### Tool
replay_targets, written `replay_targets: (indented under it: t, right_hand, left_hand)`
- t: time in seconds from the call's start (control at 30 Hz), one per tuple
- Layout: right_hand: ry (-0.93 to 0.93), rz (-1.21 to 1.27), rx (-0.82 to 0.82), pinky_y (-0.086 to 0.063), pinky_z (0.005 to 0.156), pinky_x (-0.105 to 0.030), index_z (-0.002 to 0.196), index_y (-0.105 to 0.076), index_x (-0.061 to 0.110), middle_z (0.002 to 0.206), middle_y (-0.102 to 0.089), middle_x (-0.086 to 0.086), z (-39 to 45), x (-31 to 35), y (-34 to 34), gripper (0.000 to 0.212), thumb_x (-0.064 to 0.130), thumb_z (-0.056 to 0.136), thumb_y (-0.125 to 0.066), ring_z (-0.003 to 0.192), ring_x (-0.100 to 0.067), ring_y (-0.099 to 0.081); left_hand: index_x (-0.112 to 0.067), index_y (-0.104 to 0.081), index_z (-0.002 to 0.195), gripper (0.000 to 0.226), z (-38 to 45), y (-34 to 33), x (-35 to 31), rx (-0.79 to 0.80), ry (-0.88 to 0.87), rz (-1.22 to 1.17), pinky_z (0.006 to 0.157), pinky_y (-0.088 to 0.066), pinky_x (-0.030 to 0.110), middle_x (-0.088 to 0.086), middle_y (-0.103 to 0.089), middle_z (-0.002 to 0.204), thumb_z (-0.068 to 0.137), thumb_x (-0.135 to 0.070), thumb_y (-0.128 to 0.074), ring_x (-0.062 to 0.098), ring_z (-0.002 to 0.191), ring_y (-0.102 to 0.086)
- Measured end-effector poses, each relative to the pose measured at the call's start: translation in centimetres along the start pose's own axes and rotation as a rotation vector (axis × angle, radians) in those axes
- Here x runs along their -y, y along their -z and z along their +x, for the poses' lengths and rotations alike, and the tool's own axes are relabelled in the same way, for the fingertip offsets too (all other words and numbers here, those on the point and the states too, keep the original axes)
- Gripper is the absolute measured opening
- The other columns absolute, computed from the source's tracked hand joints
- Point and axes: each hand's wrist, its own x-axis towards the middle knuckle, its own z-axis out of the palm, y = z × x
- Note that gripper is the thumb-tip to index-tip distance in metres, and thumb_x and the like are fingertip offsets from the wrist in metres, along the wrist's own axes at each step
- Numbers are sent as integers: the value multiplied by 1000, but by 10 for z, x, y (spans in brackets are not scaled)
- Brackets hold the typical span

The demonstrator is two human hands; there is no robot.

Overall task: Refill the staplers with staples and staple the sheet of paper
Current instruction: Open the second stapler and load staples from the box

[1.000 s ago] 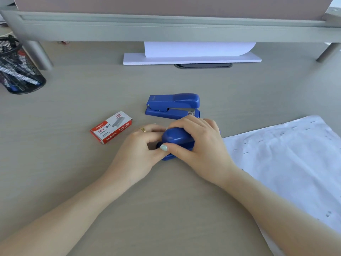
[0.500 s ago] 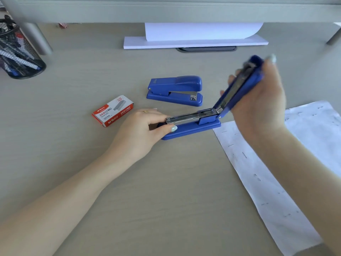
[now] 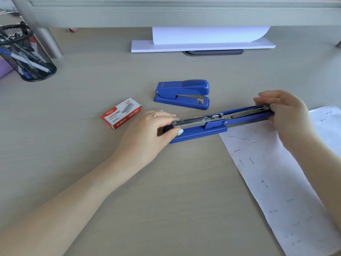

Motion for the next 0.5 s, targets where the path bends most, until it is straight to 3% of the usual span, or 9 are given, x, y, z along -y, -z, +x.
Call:
replay_targets:
  t: [0.07,0.17,0.2,0.3,0.4,0.5]
  right_hand:
    - [64,-155,33,-39,67,-23,84,-60,28,101,-65,-1,2,0,0,49,-7,81,-25,97,-15,-56]
    - [160,-366,-6,-39,67,-25,98,-59,32,118,-58,0,-5,5,-1,48,-3,84,-28,107,-9,-50]
    - [209,-377,-17,-39,69,-21,101,-59,33,121,-57,3,-9,10,-4,46,-1,85,-31,109,-6,-48]
    - [355,-346,48,-30,72,6,103,-59,29,119,-57,10,-24,35,-21,36,4,88,-39,106,2,-46]
    - [424,-263,201,-32,77,4,94,-59,33,105,-63,14,-40,61,-45,27,9,89,-48,100,4,-55]
    - [353,-118,401,-38,55,-3,88,-59,34,88,-63,19,-57,83,-70,11,24,87,-56,68,9,-57]
  left_hand:
    - [-26,-57,123,55,2,11,7,-17,-34,187,100,-27,20,-7,-52,134,77,-56,-53,13,126,-40]
    - [-24,-44,132,80,5,36,30,-95,140,364,101,-31,35,-1,-43,138,66,-69,-55,24,123,-37]
    - [-22,-46,129,77,6,42,40,-106,231,407,98,-32,37,2,-43,135,68,-65,-59,27,120,-37]
    - [-18,-56,112,48,6,46,61,-139,343,383,88,-35,37,5,-49,120,75,-47,-63,28,109,-43]
    - [-19,-54,107,32,5,43,61,-200,295,135,76,-36,26,-3,-51,107,80,-31,-64,17,99,-48]
    - [-27,-50,109,33,2,41,44,-205,164,-96,71,-36,5,-16,-49,98,80,-23,-65,-1,89,-48]
